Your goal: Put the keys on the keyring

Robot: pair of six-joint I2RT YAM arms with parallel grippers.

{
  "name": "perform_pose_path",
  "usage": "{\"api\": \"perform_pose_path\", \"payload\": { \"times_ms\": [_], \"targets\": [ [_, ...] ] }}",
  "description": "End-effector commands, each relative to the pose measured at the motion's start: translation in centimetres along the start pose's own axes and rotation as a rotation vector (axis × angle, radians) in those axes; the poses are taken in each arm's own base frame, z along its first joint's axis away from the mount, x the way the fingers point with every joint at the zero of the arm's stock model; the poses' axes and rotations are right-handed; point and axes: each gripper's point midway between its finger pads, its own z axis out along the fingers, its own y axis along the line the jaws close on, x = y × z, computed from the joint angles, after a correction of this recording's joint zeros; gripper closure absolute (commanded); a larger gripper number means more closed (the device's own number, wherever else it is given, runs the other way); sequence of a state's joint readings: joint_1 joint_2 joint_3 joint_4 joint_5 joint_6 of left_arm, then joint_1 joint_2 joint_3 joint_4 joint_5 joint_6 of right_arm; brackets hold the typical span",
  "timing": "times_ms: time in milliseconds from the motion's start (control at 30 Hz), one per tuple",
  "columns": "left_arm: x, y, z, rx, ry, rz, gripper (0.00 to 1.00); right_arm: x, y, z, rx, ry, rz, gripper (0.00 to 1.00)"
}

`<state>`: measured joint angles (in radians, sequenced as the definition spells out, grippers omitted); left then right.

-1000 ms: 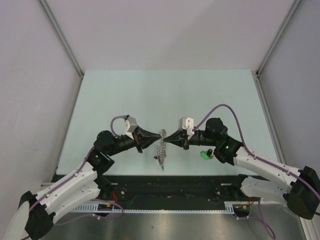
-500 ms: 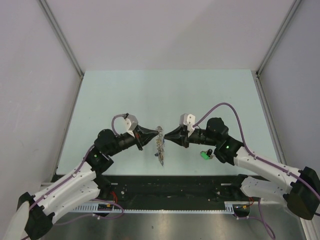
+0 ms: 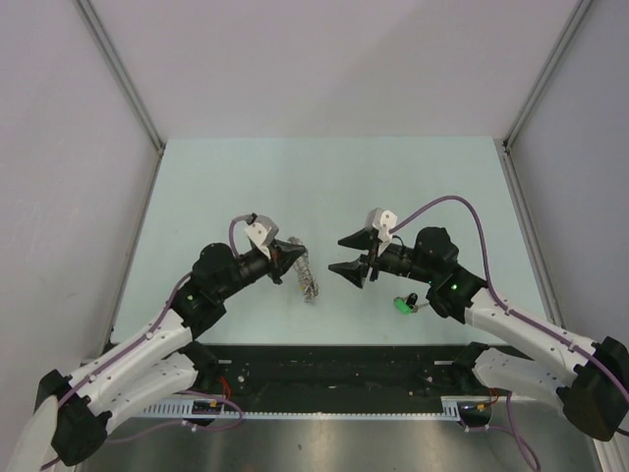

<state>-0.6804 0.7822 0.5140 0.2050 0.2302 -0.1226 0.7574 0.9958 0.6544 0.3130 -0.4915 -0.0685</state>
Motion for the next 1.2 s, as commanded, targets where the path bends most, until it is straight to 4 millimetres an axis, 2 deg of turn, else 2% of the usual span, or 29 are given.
{"api": "perform_pose_path", "payload": {
  "times_ms": [0, 100, 300, 533, 667, 833, 967, 1033, 1067, 1133, 1167],
  "targets": [
    [-5.0, 0.5, 0.2, -0.032, -0.115, 0.067, 1.00, -1.6, -1.4, -1.0, 0.091, -0.030, 0.020, 0.31],
    [-4.8, 1.4, 0.5, -0.066, -0.096, 0.078, 1.00, -1.3, -1.8, -1.5, 0.123, -0.015, 0.031, 0.27],
    [-3.1, 3.7, 1.4, -0.160, -0.044, 0.063, 1.00, -0.8, -2.4, -2.2, 0.163, 0.013, 0.046, 0.26],
    [0.2, 7.0, 1.8, -0.297, 0.007, -0.009, 1.00, 0.7, -2.4, -3.0, 0.191, 0.076, 0.088, 0.25],
    [2.0, 9.7, 1.1, -0.420, 0.021, -0.088, 1.00, 1.4, -2.4, -3.6, 0.210, 0.109, 0.112, 0.25],
    [3.3, 11.1, 0.8, -0.477, 0.033, -0.147, 1.00, 1.9, -2.6, -4.2, 0.246, 0.129, 0.154, 0.21],
    [3.7, 11.6, 0.6, -0.513, 0.045, -0.176, 1.00, 2.1, -2.7, -4.1, 0.263, 0.131, 0.196, 0.17],
    [3.5, 11.7, 0.3, -0.527, 0.039, -0.190, 0.95, 2.2, -2.9, -4.2, 0.285, 0.126, 0.236, 0.14],
    [3.3, 11.8, 0.1, -0.537, 0.034, -0.193, 0.85, 2.8, -3.1, -4.5, 0.306, 0.149, 0.257, 0.12],
    [3.1, 12.0, -0.5, -0.560, 0.039, -0.200, 0.76, 2.8, -3.3, -4.7, 0.327, 0.149, 0.281, 0.05],
    [2.7, 12.1, -0.7, -0.567, 0.034, -0.200, 0.67, 2.9, -3.5, -4.9, 0.342, 0.146, 0.301, 0.04]
  ]
}}
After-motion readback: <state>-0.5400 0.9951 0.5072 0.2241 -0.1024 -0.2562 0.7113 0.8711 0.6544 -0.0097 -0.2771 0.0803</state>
